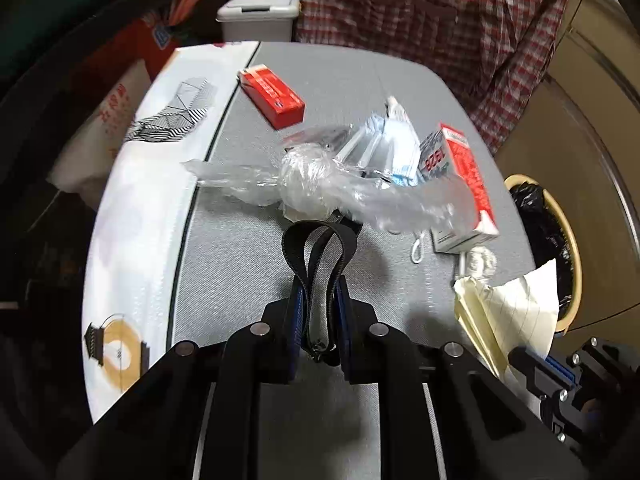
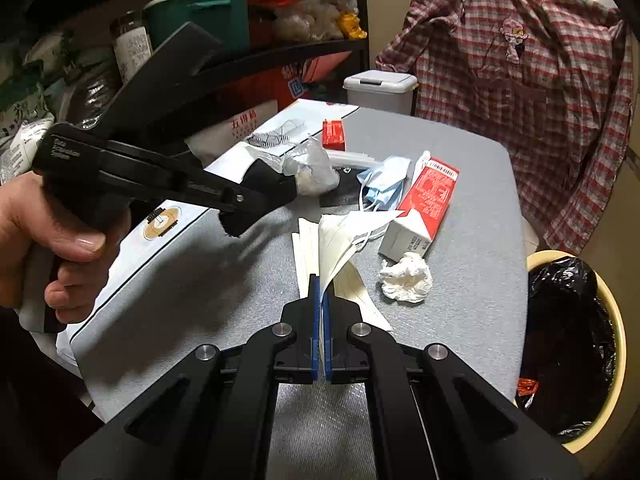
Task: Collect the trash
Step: 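Grasp the black strap with the left tool while the right tool grasps the folded tissue, then carry the strap and tissue over the yellow bin with both tools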
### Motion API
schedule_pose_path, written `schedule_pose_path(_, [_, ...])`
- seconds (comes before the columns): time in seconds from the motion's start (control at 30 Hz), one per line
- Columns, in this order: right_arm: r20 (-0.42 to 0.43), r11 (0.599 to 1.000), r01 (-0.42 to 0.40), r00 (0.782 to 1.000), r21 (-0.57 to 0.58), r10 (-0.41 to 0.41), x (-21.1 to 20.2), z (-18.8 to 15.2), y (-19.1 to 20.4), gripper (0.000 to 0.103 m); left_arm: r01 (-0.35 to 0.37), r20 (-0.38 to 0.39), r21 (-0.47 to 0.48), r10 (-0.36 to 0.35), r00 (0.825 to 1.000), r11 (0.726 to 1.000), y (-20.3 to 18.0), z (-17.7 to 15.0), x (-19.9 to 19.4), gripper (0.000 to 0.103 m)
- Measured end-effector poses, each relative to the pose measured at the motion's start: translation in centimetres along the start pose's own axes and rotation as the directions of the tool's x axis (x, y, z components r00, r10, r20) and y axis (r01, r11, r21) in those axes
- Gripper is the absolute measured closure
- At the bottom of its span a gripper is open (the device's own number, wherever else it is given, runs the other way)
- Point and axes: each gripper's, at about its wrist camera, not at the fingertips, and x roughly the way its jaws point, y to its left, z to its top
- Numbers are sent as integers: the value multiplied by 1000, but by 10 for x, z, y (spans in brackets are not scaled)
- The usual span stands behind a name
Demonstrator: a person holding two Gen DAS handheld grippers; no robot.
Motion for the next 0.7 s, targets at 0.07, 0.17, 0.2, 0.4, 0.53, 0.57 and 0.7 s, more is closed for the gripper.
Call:
schedule_pose_path(0.07, [17,1000,2,1000,6,-2,-8,2,-3,101,6,20,-9,-6,1000,1000,-1,-1,-11,88])
schedule_pose_path(0.17, [48,1000,8,999,14,-9,-21,6,-9,101,12,71,-9,-11,997,1000,-4,-1,-30,88])
schedule_pose_path(0.2, [58,1000,9,998,23,-10,-25,7,-12,101,9,90,-12,-8,996,1000,-4,-1,-37,88])
schedule_pose_path(0.4, [100,999,18,995,50,-22,-45,10,-25,101,14,166,-29,-9,986,999,-11,3,-57,88])
schedule_pose_path(0.53, [130,998,31,991,62,-39,-58,13,-35,101,0,232,1,-1,973,1000,-29,5,-70,88])
schedule_pose_path(0.57, [138,997,35,990,66,-44,-61,14,-38,101,-4,251,10,1,968,1000,-34,5,-73,88])
schedule_pose_path(0.7, [163,995,55,984,85,-68,-73,16,-52,101,1,310,27,-9,951,1000,-52,8,-83,88])
